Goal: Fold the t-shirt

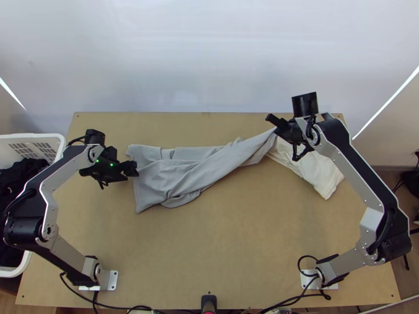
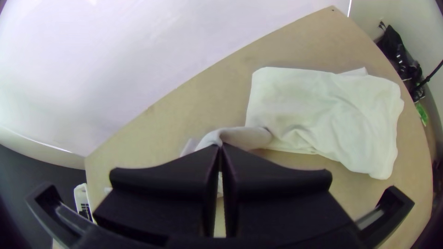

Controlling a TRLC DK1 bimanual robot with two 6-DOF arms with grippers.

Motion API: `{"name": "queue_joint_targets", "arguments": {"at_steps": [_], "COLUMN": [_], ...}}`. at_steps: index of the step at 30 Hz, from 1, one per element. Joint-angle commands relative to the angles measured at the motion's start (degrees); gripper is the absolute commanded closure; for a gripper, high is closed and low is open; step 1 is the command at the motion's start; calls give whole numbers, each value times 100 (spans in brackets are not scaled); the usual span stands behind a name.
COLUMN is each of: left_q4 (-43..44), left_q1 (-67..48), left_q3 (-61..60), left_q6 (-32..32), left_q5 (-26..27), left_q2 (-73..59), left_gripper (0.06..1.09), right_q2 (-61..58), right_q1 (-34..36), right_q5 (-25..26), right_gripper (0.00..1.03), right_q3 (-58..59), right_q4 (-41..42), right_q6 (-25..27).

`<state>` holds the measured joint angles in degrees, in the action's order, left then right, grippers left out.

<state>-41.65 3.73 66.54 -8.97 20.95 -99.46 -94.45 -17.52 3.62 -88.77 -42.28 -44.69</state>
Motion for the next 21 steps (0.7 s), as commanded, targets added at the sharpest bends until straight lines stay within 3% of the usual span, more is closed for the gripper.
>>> {"name": "queue_joint_targets", "arguments": {"at_steps": [1, 12, 13, 14, 16, 21], "left_q4": [210, 298, 298, 324, 693, 746], "left_q1": [-83, -30, -30, -30, -12, -12], "left_q3": [96, 377, 377, 368, 245, 87], "left_q6": [-52, -114, -114, -166, -412, -500], "left_q5": [-3, -12, -3, -3, -3, 50], "left_q2": [-179, -443, -460, -451, -311, -161], "left_gripper": [36, 37, 45, 62, 106, 105], "right_q2": [41, 50, 50, 50, 50, 50], "right_q1": [-6, -6, -6, -6, -6, 20], "right_q5": [-1, -1, -1, -1, -1, -1], "right_gripper": [100, 100, 100, 100, 100, 100], "right_q3": [132, 229, 229, 229, 229, 202], "right_q4": [1, 1, 1, 1, 9, 18], "right_q6": [-5, 4, 4, 4, 13, 13]}}
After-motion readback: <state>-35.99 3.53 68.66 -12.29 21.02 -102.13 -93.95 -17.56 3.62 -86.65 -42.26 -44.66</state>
